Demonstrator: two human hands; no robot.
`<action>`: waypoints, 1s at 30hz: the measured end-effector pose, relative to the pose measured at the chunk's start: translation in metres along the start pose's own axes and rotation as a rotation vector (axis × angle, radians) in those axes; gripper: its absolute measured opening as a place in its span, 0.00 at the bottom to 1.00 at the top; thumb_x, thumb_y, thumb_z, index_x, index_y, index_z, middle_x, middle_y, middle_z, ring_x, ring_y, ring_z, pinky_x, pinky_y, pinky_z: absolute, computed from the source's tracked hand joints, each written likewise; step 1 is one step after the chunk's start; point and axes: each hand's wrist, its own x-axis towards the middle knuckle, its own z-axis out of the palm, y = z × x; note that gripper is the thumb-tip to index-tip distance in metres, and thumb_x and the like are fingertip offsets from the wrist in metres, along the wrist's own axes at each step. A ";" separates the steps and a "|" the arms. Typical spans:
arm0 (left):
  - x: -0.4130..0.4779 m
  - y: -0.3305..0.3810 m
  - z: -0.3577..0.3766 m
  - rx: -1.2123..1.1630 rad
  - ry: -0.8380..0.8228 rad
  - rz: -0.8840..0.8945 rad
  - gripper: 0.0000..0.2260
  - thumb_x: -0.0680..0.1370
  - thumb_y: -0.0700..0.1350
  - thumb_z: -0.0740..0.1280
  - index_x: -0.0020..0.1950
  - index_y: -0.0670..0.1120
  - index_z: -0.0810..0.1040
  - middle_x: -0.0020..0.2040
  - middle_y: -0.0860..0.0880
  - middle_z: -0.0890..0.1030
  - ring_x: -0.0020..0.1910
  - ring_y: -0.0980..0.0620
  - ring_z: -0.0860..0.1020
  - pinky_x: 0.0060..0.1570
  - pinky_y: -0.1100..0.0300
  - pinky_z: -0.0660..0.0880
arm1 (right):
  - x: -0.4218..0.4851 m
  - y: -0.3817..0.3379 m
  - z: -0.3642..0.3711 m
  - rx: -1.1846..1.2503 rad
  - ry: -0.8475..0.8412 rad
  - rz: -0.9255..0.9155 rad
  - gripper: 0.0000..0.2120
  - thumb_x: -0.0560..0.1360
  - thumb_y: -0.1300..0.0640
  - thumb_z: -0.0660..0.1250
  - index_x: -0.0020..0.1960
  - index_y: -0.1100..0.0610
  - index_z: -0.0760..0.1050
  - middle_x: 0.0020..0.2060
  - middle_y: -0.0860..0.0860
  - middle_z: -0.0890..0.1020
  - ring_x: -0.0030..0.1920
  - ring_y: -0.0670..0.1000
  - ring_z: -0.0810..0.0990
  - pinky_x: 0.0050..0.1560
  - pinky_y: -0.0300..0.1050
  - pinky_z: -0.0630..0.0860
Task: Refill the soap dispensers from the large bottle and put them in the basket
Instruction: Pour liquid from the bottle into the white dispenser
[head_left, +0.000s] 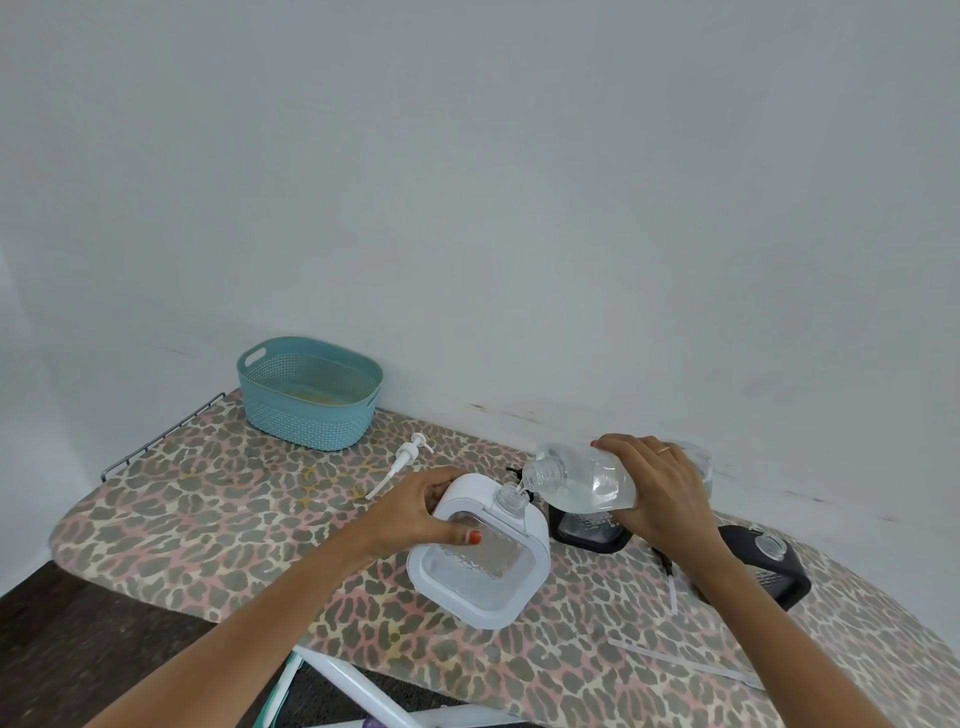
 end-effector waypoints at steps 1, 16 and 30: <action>0.000 0.001 0.000 -0.004 0.000 0.003 0.20 0.67 0.35 0.74 0.51 0.55 0.77 0.44 0.61 0.83 0.45 0.63 0.80 0.45 0.71 0.75 | 0.000 0.000 0.000 -0.003 -0.003 0.002 0.27 0.51 0.60 0.82 0.48 0.61 0.79 0.44 0.54 0.84 0.38 0.56 0.83 0.38 0.48 0.77; -0.001 -0.003 0.002 -0.040 0.005 0.035 0.28 0.57 0.56 0.78 0.54 0.51 0.77 0.45 0.58 0.83 0.47 0.59 0.80 0.46 0.67 0.76 | 0.001 0.004 0.000 -0.013 -0.008 0.005 0.27 0.50 0.61 0.82 0.48 0.61 0.79 0.44 0.54 0.84 0.37 0.57 0.82 0.37 0.47 0.76; 0.003 -0.011 0.004 -0.047 0.018 0.068 0.33 0.57 0.62 0.77 0.55 0.46 0.77 0.49 0.44 0.81 0.47 0.53 0.79 0.48 0.61 0.77 | 0.001 0.006 -0.001 -0.012 -0.016 -0.004 0.27 0.51 0.60 0.82 0.48 0.61 0.79 0.44 0.54 0.84 0.38 0.57 0.82 0.38 0.49 0.76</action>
